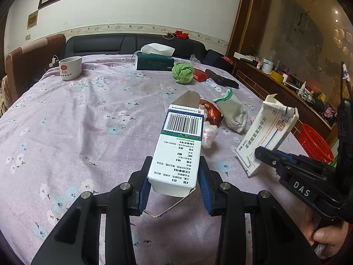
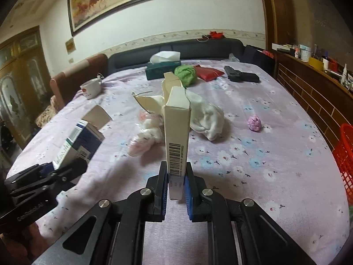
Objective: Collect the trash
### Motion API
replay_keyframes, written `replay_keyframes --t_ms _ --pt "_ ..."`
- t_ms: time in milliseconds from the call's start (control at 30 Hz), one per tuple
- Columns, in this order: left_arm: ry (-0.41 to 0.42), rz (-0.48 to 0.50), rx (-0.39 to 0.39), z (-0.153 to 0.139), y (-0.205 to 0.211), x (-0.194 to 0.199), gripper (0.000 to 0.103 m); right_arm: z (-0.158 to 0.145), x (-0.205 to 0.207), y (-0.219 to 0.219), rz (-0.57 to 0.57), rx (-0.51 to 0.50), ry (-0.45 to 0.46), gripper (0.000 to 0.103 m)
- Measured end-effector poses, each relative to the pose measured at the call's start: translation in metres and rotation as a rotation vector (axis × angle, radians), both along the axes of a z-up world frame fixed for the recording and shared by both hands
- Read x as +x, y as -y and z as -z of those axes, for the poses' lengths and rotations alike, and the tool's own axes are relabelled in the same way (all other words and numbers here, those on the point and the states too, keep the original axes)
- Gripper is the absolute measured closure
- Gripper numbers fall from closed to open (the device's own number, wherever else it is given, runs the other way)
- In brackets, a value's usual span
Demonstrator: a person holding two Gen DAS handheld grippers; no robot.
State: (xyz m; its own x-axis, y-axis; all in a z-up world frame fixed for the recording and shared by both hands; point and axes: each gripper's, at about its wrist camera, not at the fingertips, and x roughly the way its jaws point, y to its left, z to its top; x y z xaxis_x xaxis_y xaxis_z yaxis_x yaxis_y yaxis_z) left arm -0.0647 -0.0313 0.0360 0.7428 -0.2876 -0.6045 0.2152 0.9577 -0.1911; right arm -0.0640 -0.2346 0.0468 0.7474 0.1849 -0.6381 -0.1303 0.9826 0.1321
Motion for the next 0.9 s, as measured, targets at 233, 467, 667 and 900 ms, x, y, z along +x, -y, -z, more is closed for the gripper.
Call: replay_keyframes --t_ms 233,467,667,900 --pt "0.003 0.004 -0.009 0.0 -0.002 0.0 0.066 0.002 0.0 -0.007 0.012 -0.056 -0.014 0.089" --pt "-0.016 0.001 0.007 0.002 0.0 0.001 0.066 0.003 0.002 -0.004 0.029 -0.056 -0.027 0.089" --pt "-0.077 -0.023 0.062 0.007 0.007 0.009 0.04 0.003 0.002 -0.004 0.03 -0.056 -0.024 0.089" --pt "-0.168 0.023 0.056 0.016 0.024 0.025 0.046 0.002 0.001 -0.004 0.034 -0.051 -0.014 0.089"
